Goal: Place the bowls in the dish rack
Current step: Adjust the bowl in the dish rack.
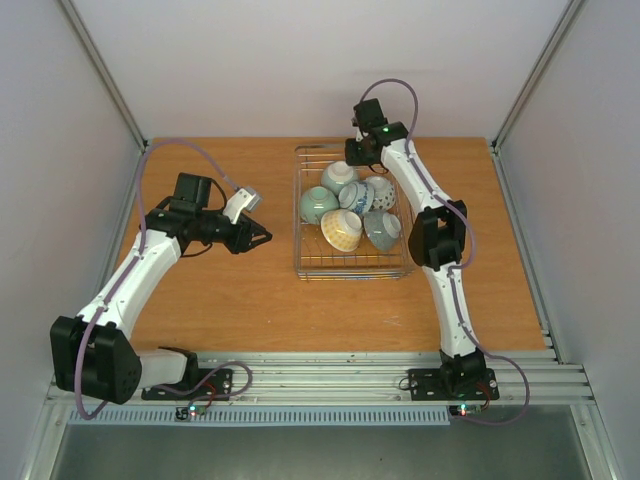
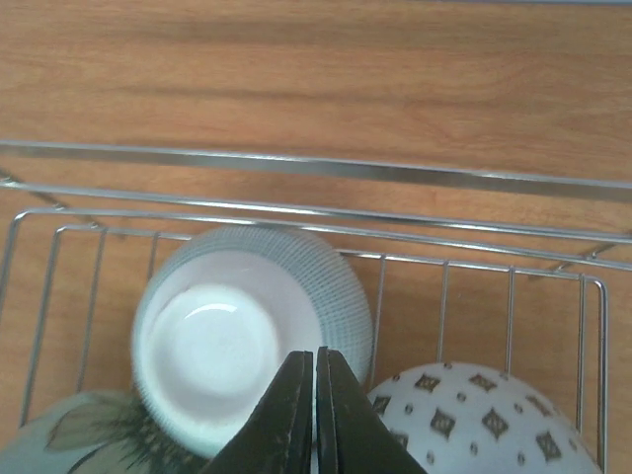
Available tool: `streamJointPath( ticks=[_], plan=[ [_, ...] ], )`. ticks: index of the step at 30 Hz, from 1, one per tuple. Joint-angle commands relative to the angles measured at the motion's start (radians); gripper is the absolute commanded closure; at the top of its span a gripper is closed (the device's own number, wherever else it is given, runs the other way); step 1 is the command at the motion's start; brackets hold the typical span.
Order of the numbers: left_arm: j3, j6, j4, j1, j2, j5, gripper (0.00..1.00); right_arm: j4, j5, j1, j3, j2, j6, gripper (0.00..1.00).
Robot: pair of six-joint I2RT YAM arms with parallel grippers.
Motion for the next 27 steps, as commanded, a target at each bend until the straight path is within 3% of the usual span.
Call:
streamJointPath(
  ticks=[1, 27],
  plan=[
    [-0.003, 0.010, 0.018, 0.008, -0.015, -0.011, 0.69, -0.065, 0.038, -0.013, 0.099, 0.088, 0.005, 0.95],
    [-0.008, 0.025, 0.014, 0.008, 0.004, -0.027, 0.69, -0.077, -0.173, 0.055, 0.125, 0.151, -0.082, 0.98]
  ],
)
